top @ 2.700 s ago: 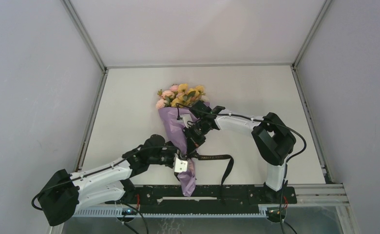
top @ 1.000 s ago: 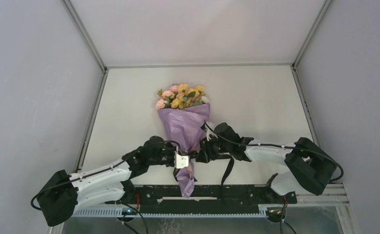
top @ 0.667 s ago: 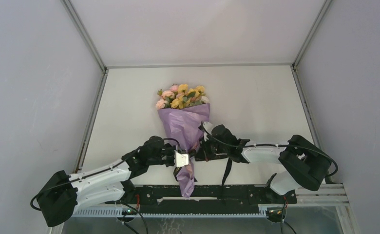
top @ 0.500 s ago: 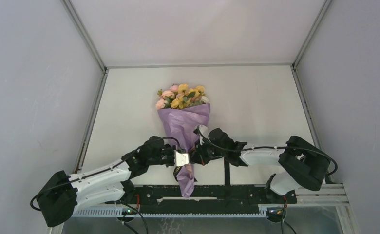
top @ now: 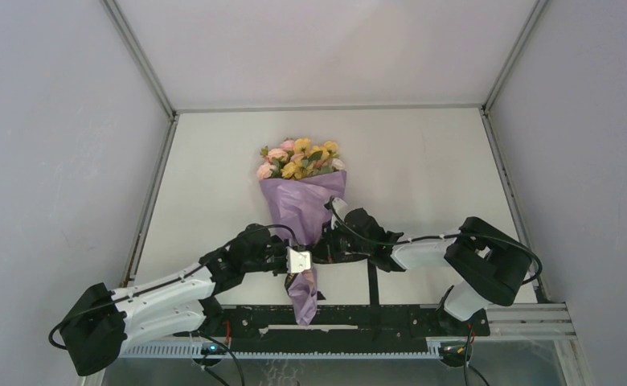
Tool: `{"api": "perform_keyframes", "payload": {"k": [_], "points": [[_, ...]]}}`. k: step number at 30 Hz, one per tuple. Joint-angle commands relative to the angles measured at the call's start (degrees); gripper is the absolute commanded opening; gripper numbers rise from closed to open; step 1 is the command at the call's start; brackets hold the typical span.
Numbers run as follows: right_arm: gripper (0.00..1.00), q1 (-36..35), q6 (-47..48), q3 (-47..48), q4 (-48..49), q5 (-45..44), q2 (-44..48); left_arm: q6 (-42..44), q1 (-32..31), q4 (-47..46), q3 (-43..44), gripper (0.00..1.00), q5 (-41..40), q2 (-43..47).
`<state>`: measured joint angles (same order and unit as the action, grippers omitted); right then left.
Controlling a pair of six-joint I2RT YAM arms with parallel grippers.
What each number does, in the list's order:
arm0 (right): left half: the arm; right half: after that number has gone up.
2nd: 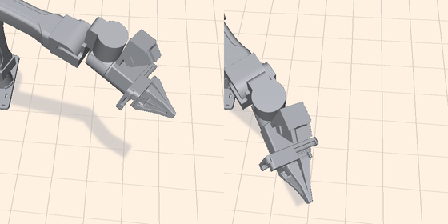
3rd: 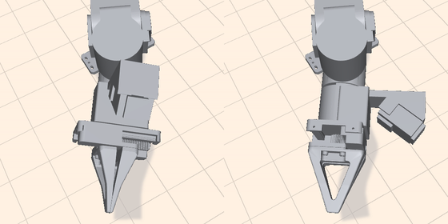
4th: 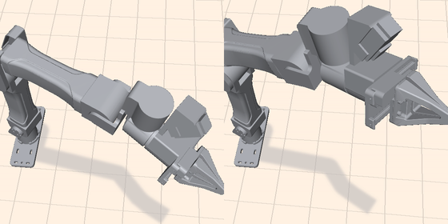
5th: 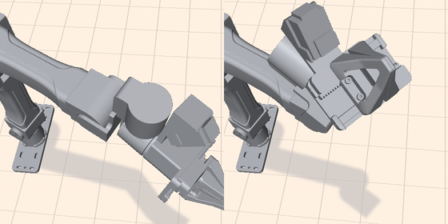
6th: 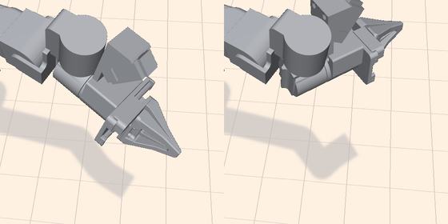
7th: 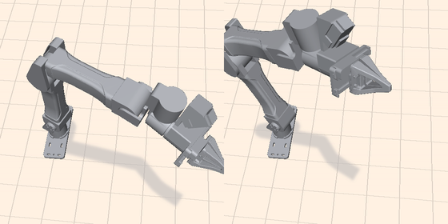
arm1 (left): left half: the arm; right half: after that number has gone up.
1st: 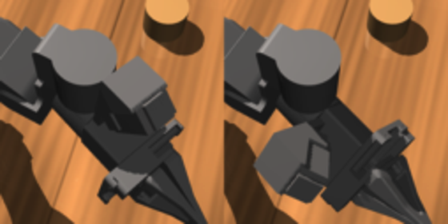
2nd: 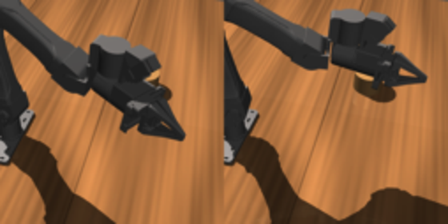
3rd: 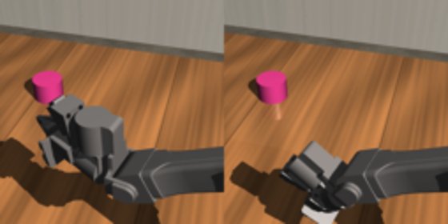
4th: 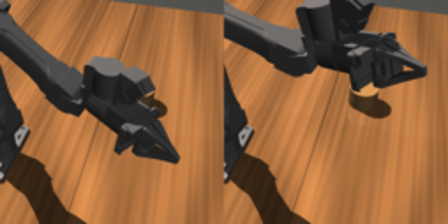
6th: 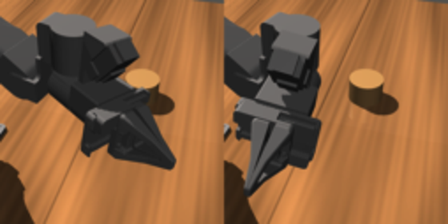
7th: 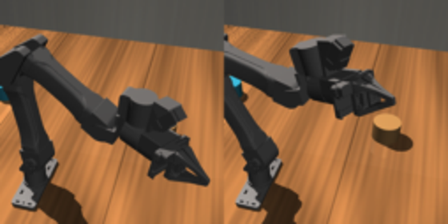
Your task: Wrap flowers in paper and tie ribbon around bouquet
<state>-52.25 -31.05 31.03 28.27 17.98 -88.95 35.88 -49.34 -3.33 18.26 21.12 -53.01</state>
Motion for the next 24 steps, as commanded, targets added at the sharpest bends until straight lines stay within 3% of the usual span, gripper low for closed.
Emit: {"api": "perform_keyframes", "payload": {"k": [1, 9, 15, 24], "points": [[0.00, 0.3, -1.9, 0.2, 5.8, -3.8, -0.1, -1.2, 0.3, -0.9, 4.0, 0.00, 0.2, 0.9], [0.00, 0.8, -2.4, 1.5, 7.8, -2.0, -2.8, 2.7, 0.3, -1.0, 3.1, 0.00, 0.7, 0.2], [0.13, 1.4, -2.1, 1.5, 4.7, -0.7, -1.0, 9.4, 0.3, -1.2, 1.5, 0.01, 3.2, -0.9], [0.21, 1.8, -0.8, 1.5, -0.9, 4.3, 1.0, 26.8, 0.0, -4.9, -2.8, 0.02, 2.9, -3.7]]}}
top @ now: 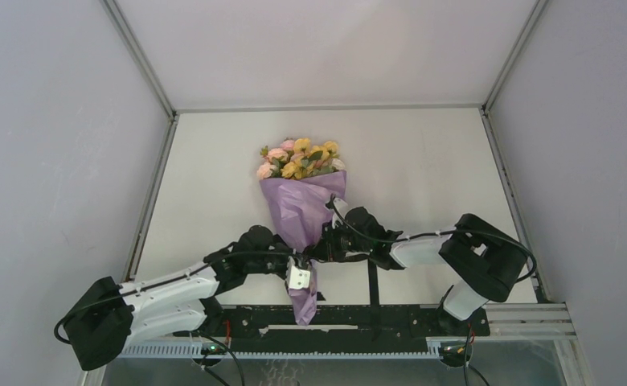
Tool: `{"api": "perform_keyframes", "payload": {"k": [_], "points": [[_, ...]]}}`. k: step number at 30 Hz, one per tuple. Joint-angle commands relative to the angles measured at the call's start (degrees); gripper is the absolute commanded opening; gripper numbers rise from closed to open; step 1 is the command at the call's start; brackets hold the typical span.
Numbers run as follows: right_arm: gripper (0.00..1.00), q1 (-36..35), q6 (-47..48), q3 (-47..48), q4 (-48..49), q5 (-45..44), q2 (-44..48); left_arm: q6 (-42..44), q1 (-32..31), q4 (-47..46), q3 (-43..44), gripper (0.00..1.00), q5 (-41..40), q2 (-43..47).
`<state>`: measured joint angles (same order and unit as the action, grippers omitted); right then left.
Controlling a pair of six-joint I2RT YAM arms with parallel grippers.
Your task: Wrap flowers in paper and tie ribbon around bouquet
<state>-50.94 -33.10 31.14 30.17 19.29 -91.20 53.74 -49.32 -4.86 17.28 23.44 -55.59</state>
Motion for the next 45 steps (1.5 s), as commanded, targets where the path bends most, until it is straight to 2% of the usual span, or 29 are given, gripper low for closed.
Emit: {"api": "perform_keyframes", "payload": {"k": [1, 11, 15, 19, 29, 33, 45], "points": [[0.21, 0.5, 1.6, 1.4, -4.1, 3.6, 4.3, 9.6, 0.0, -2.9, -1.9, 0.02, 0.6, -1.1], [0.27, 4.8, 6.5, 1.6, -19.4, 12.2, 14.2, 12.5, 0.0, -1.1, -2.7, 0.02, 0.5, -1.3], [0.31, 7.9, 12.3, 7.6, -27.0, 12.5, 16.4, 13.8, 0.0, -1.0, -2.6, 0.02, 0.6, -1.4], [0.34, 8.5, 18.2, 18.9, -35.8, 10.1, 11.0, 14.8, 0.0, -1.0, -2.7, 0.02, 0.4, -1.4], [0.39, 4.5, 30.8, 41.2, -56.2, 13.8, -8.9, 15.6, 0.0, -0.8, -3.3, 0.02, 0.5, -0.8], [0.40, 2.9, 32.9, 44.1, -60.5, 14.1, -12.2, 15.9, -0.1, -0.8, -3.3, 0.02, 0.6, -0.7], [0.42, 3.3, 35.6, 46.3, -64.4, 16.7, -15.8, 15.7, -0.1, -0.2, -3.2, 0.02, 0.2, -0.9]]}}
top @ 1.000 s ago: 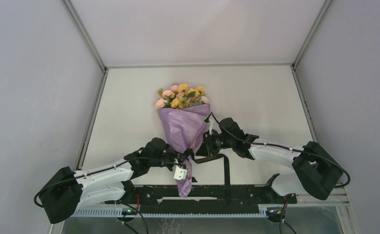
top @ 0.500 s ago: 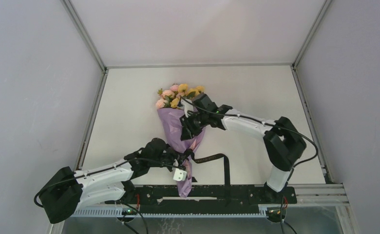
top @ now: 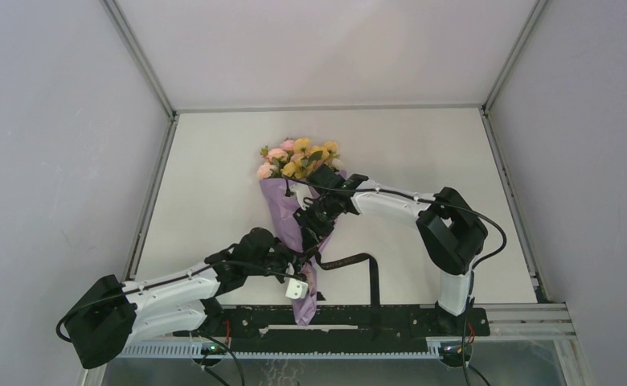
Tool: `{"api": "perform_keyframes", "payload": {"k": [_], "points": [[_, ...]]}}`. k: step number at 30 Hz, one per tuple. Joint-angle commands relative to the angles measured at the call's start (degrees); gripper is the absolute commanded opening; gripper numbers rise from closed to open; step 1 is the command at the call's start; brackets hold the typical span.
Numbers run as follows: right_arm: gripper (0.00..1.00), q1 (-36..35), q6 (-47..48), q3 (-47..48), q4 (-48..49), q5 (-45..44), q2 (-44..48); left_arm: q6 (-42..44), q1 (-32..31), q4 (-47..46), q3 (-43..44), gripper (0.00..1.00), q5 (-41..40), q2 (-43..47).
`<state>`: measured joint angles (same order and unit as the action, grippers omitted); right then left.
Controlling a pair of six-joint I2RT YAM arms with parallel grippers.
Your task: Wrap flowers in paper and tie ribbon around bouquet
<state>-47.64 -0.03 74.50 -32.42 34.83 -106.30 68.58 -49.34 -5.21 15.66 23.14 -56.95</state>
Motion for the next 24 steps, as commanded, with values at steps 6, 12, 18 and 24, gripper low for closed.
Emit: {"api": "perform_keyframes", "payload": {"k": [6, 12, 18, 24], "points": [[0.42, -0.7, 3.2, 4.2, -2.1, -0.6, -1.9, 0.7, 0.0, 0.3, -1.5, 0.02, 0.3, 0.4], [0.35, -1.0, 3.7, 5.8, -3.2, -2.1, -3.3, 0.8, -0.1, 0.4, -1.5, 0.02, 0.3, 0.6], [0.04, -1.0, 3.6, 6.8, -3.0, -1.2, -3.5, 0.9, 0.0, 0.5, -1.5, 0.02, 0.0, 0.8], [0.00, -0.3, 1.9, 6.8, -2.7, -0.9, -2.0, 1.1, 0.0, 0.9, -1.6, 0.01, -0.1, 0.9]]}}
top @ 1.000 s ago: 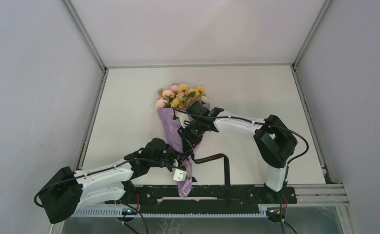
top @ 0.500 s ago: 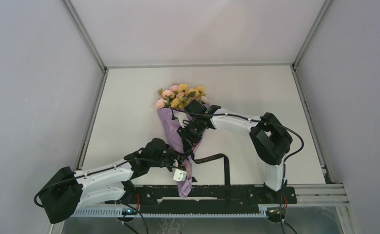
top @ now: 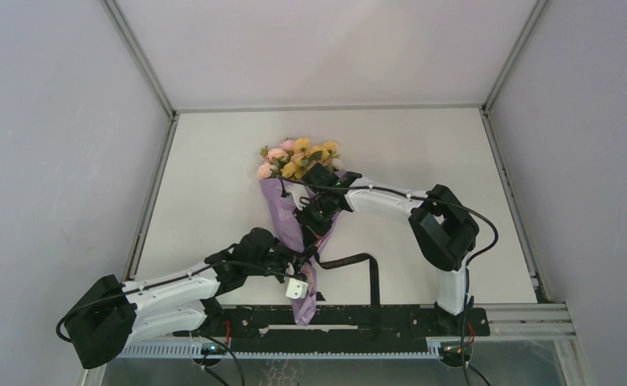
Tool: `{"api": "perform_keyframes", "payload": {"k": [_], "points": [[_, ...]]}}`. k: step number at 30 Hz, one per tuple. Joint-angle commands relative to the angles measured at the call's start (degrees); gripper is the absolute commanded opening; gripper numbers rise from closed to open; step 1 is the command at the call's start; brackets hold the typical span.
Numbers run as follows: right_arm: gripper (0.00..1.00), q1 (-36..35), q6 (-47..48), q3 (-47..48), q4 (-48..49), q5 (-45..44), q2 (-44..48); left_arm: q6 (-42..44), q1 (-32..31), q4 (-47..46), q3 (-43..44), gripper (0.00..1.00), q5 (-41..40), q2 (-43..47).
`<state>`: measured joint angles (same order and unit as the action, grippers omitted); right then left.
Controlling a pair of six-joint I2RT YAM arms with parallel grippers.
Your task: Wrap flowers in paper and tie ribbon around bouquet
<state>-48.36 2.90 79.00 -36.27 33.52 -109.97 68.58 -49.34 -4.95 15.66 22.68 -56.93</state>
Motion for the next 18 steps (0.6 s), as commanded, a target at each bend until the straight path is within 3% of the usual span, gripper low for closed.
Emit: {"api": "perform_keyframes", "payload": {"k": [1, 7, 15, 18], "points": [[0.00, 0.7, -1.9, 2.2, 2.1, 0.1, 2.3, 1.1, 0.0, 0.6, -1.6, 0.01, 0.4, 1.0], [0.00, 2.9, -8.1, -2.4, 10.1, 0.6, 7.1, 1.1, 0.0, 0.8, -1.6, 0.01, 0.0, 1.3], [0.00, 3.8, -11.5, -6.2, 13.5, 1.0, 7.7, 0.9, 0.0, 0.9, -1.4, 0.01, -0.8, 1.8], [0.00, 4.0, -12.5, -7.2, 14.4, 0.8, 7.2, 0.3, 0.0, 2.7, 0.2, 0.16, -2.8, 2.9]]}}
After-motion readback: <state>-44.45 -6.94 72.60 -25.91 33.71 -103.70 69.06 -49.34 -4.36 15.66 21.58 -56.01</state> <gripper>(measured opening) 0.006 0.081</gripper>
